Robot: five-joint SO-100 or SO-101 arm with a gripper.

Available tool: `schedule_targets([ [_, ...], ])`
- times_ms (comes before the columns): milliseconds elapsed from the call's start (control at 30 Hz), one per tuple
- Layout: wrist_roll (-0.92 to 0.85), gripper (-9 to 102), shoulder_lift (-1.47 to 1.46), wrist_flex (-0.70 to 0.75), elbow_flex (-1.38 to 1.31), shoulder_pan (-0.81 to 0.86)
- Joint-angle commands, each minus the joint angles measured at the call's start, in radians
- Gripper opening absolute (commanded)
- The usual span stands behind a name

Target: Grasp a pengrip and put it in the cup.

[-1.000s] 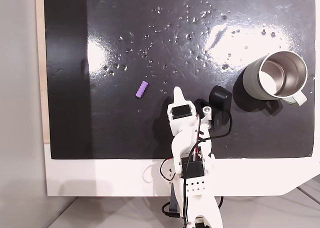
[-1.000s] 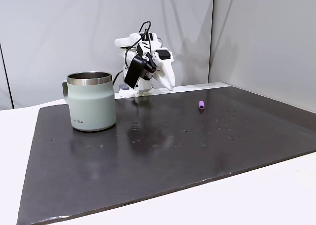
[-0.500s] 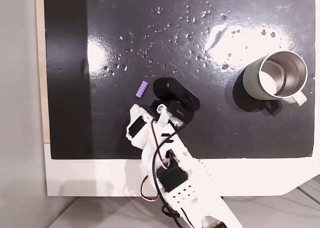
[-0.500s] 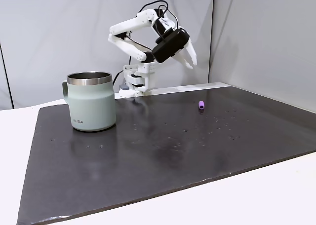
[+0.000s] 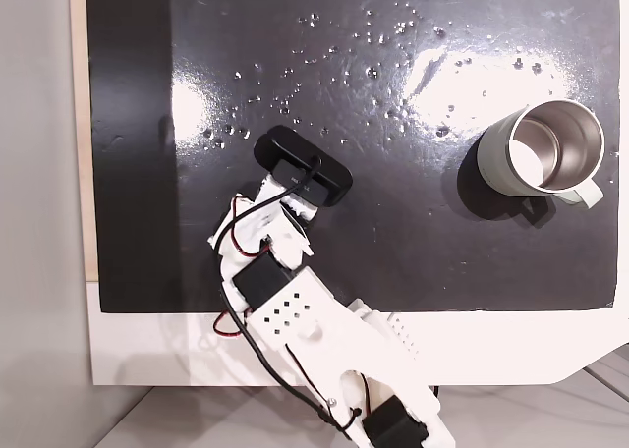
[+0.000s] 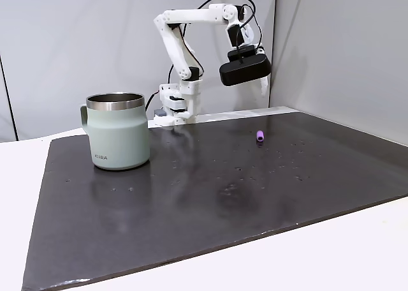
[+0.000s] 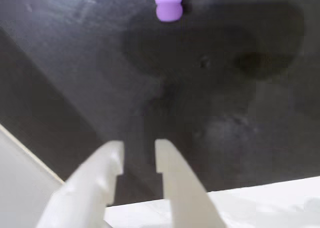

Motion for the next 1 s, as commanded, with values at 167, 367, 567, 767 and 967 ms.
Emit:
schedule_targets([
  [167,-0.075,13,-0.238,0.057,-0.189,0.006],
  [367,-0.155,15,-0.405,0.057,-0.258,0.028],
  [567,-0.258,17,-0.494,0.048,-0.348,0.107],
  [767,-0.391,17,-0.512,0.051,-0.391,0.193],
  [967,-0.463,17,-0.535,0.026,-0.383,0.212],
])
